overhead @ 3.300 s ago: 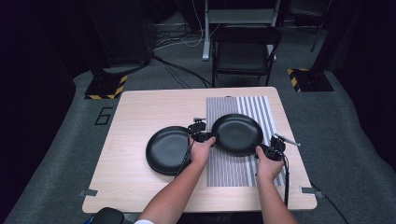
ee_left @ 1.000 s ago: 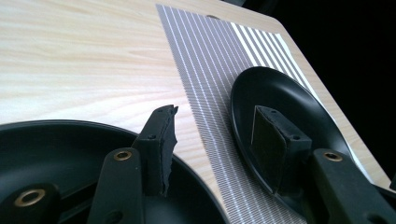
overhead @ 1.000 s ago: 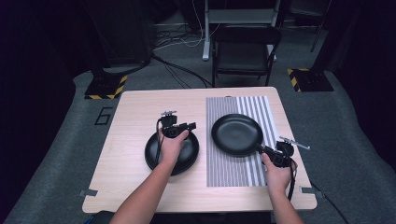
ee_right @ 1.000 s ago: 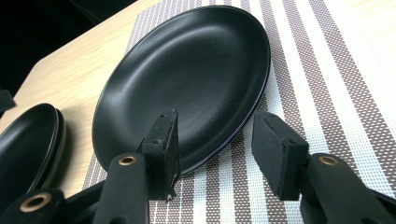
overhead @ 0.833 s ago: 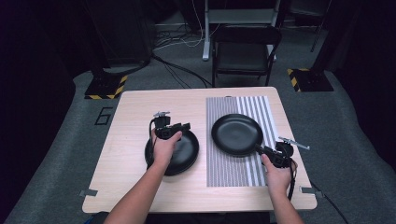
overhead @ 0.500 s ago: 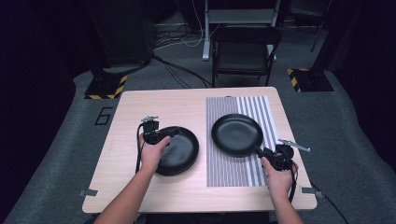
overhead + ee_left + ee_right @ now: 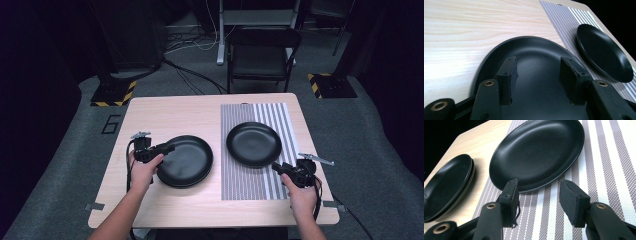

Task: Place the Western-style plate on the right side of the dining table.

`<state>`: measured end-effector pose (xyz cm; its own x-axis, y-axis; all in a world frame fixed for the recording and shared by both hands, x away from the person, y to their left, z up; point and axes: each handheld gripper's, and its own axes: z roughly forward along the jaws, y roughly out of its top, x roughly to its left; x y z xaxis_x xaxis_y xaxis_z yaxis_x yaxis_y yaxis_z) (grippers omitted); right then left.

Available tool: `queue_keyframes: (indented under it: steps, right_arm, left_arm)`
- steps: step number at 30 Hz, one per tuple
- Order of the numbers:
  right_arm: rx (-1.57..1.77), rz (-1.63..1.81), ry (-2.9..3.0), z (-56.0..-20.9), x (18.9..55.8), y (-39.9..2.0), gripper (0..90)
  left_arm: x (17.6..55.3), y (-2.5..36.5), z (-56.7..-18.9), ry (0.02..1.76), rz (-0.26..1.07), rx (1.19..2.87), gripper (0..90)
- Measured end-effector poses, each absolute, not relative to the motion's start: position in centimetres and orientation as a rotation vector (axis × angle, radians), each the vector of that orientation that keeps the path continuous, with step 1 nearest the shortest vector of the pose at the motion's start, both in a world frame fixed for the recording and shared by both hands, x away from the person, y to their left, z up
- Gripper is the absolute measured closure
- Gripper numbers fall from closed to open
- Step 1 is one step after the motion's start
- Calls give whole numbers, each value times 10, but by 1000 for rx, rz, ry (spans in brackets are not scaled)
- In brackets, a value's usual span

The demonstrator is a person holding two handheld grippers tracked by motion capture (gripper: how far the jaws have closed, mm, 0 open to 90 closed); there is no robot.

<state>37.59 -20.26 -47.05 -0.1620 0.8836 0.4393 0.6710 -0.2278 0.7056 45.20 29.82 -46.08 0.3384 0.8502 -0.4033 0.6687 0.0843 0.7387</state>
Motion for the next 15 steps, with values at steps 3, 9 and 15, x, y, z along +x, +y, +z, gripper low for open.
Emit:
queue_keyframes:
  steps: [3, 9, 15]
  right_arm:
    - [1854, 1321, 1798, -470, 373, -204, 496]
    - [1865, 1312, 1809, -473, 368, -208, 494]
    - [1842, 1291, 1838, -479, 366, -208, 489]
  left_arm:
    - [446, 309, -462, 1396, 244, 1639, 490]
    - [434, 325, -466, 1408, 251, 1640, 488]
    - [424, 345, -477, 1441, 260, 1625, 487]
